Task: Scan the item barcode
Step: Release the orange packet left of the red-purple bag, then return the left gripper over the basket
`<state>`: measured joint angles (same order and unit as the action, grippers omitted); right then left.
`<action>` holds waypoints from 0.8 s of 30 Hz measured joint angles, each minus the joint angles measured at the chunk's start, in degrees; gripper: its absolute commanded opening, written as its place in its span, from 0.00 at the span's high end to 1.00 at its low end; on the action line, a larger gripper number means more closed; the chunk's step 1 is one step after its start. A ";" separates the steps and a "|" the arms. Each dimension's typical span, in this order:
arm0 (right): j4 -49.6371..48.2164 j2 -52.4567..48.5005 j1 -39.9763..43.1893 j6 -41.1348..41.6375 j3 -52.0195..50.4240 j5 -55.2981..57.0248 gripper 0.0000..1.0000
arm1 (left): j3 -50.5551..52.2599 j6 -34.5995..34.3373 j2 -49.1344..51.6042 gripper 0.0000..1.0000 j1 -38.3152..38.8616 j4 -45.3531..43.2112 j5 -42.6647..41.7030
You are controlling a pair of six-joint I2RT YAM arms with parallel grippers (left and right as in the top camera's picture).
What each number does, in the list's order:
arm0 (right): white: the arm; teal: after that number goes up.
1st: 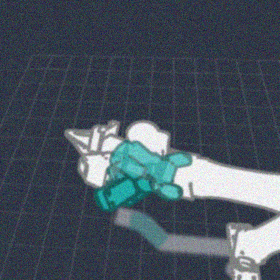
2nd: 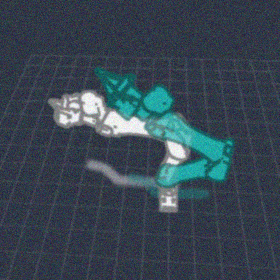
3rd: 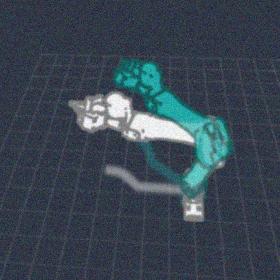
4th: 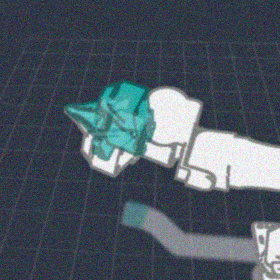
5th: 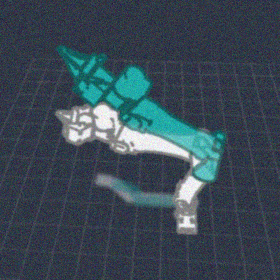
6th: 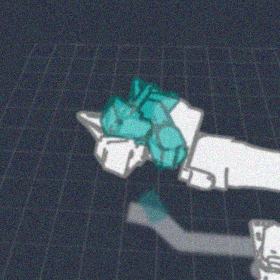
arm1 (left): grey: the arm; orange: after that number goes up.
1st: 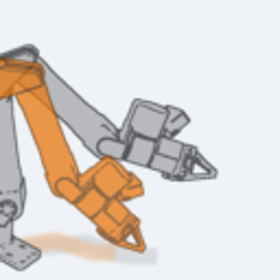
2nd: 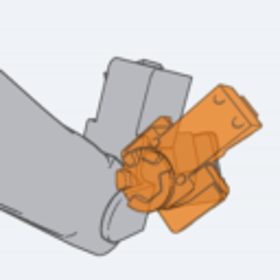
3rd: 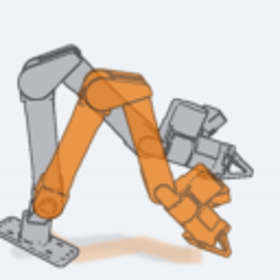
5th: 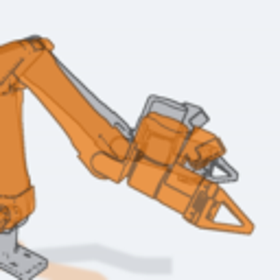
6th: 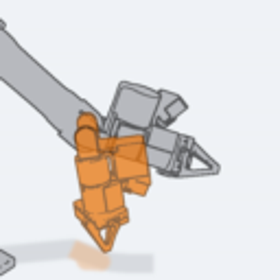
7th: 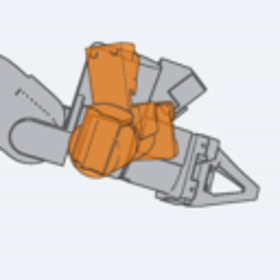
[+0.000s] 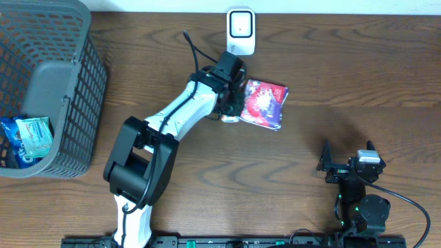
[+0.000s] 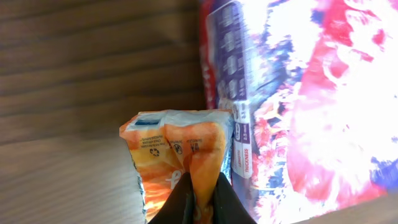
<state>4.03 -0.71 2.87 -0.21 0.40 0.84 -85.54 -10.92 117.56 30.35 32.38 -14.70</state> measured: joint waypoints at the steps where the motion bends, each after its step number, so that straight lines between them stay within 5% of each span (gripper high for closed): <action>1: 0.02 -0.02 0.00 0.00 0.00 0.00 0.01 | 0.00 -0.28 0.00 0.73 0.61 -0.37 -0.92; 4: 0.00 0.00 0.00 0.00 0.00 0.00 0.01 | 0.00 -1.20 0.00 0.36 2.03 -0.50 -2.91; 16: 0.02 0.00 0.00 0.00 0.00 0.00 0.01 | 0.00 -1.77 -4.79 0.25 -1.84 0.96 -0.11; 20: 0.00 0.00 0.00 0.00 0.00 0.00 0.01 | 0.00 -1.68 -10.82 0.05 -4.02 2.38 1.33; 24: 0.02 0.00 0.00 0.00 0.00 0.00 0.01 | 0.00 -2.21 -18.32 0.02 -6.78 4.59 1.77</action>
<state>4.05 -0.71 2.87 -0.21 0.40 0.84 -85.54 -13.13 99.24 23.57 36.97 -12.93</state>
